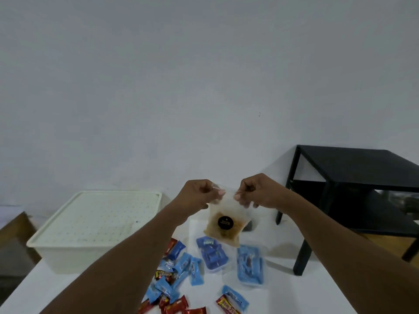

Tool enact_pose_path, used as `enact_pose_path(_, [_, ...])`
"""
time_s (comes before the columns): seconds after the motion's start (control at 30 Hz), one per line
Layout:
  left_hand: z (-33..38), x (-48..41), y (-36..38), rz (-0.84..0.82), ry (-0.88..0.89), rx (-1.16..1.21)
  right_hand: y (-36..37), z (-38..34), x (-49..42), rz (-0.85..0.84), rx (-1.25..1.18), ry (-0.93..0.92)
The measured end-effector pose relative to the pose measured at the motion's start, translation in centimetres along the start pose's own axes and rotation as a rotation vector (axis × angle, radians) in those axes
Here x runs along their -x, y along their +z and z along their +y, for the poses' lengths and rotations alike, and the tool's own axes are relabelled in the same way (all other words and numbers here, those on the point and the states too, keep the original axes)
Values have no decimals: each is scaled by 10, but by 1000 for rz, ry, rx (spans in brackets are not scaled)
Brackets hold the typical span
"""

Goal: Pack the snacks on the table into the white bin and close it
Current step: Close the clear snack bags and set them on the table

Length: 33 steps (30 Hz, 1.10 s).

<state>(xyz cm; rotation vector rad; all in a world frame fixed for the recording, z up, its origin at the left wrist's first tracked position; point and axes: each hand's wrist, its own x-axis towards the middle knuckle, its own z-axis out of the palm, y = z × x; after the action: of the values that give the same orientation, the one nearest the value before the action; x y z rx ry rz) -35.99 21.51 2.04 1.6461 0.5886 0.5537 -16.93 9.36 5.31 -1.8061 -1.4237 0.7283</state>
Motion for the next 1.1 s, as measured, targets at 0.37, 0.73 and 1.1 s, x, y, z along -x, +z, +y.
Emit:
enact_pose_path(0.37, [-8,-40,-39,67,71,131,18,1,-49,97,-273,62])
enact_pose_path(0.73, [-29,-51,-54,24,-57,124,48,15,-65,167,-372,27])
enact_pose_path(1.1, [-40,-49,-63,-13,-104,230,61,16,-63,246,-487,28])
